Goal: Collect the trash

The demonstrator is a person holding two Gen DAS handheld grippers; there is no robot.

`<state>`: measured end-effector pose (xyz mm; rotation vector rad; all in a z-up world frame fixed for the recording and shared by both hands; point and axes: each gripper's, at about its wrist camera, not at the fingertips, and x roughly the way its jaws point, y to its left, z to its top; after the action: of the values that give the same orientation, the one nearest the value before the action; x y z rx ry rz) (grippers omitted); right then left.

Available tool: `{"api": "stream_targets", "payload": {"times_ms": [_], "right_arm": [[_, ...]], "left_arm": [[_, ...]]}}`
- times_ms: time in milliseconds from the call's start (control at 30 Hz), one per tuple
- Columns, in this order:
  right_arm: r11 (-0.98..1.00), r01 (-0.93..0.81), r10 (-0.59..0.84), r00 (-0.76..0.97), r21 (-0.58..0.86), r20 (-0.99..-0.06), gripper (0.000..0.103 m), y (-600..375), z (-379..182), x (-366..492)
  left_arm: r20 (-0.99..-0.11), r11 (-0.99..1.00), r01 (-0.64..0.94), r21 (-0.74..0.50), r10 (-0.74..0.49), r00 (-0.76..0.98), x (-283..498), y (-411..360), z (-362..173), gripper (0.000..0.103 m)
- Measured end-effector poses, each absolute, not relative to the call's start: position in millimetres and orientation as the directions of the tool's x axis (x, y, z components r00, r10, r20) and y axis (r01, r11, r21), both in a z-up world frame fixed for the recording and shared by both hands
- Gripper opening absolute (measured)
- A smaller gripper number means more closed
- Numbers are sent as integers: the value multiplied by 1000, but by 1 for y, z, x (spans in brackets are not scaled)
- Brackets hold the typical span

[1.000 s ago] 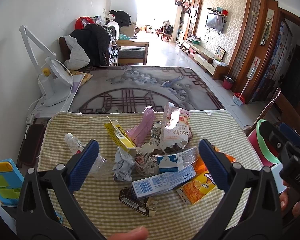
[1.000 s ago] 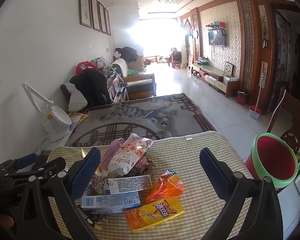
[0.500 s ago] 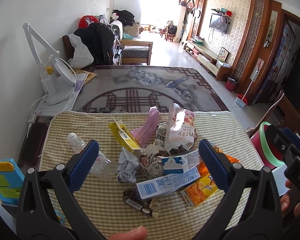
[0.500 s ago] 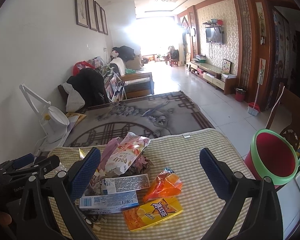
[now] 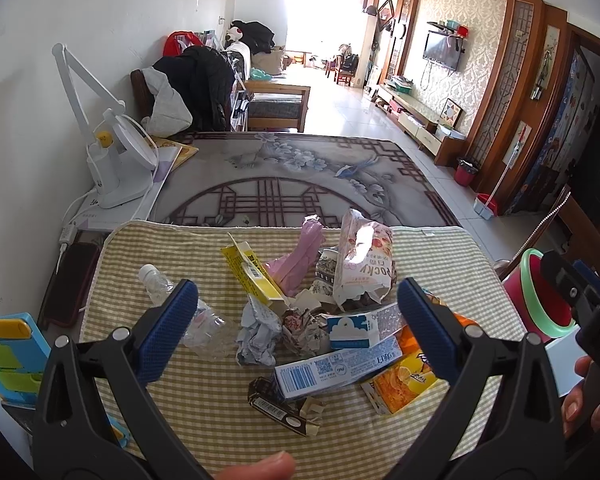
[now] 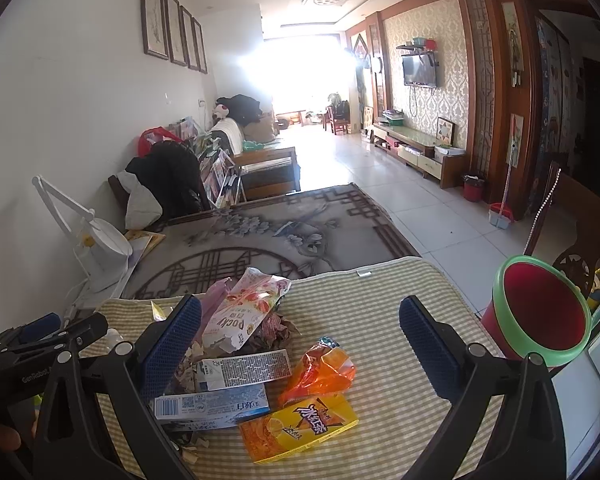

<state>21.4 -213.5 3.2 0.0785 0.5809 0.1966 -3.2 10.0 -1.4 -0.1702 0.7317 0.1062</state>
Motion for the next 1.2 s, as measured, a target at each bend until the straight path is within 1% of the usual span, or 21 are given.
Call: {"api": "stream_targets", "payload": {"times_ms": [1200], "right_arm": [[981,-143,192,810,130,-555,96,-217,-4,21]], "left_arm": [[-689,975,-173,-143,27,724,-3,18,-10,98]]}}
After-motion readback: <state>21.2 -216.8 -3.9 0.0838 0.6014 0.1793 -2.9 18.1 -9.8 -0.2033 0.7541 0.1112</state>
